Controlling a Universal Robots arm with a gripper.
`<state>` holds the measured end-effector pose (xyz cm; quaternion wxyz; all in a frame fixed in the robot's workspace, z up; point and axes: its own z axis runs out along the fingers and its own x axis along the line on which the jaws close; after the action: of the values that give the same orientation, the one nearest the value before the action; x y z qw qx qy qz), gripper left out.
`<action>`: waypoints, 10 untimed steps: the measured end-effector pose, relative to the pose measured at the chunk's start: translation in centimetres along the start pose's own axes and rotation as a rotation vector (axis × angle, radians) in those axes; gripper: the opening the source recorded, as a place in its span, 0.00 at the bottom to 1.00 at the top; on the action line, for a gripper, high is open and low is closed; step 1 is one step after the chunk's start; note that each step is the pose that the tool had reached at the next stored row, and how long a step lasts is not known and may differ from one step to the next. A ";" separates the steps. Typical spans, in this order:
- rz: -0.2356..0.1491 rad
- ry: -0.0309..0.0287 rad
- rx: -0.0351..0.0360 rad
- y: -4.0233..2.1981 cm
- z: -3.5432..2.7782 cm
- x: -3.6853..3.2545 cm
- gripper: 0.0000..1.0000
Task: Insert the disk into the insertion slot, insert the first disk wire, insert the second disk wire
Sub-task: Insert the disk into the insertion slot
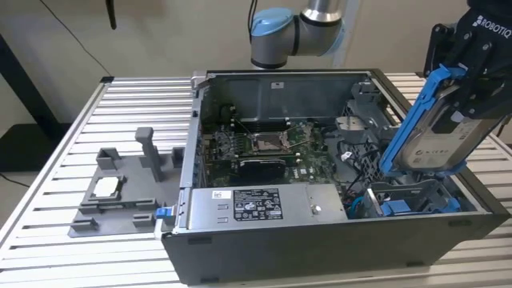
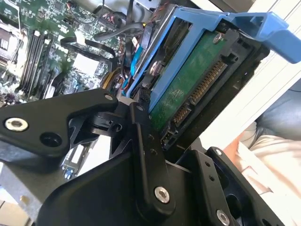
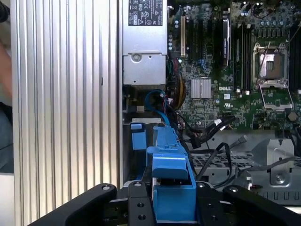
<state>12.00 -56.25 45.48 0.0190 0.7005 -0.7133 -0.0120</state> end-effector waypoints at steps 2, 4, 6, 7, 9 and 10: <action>-0.001 0.0000 -0.0007 -0.01 0.24 0.01 0.33; -0.001 0.0002 -0.0010 -0.02 0.43 0.01 0.33; -0.001 0.0000 -0.0013 -0.03 0.60 0.02 0.33; -0.001 0.0000 -0.0013 -0.03 0.66 0.03 0.33; -0.002 0.0000 -0.0014 -0.04 0.78 0.06 0.33; -0.002 0.0000 -0.0014 -0.04 0.84 0.08 0.33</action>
<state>12.00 -56.34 44.64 0.0194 0.7010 -0.7127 -0.0125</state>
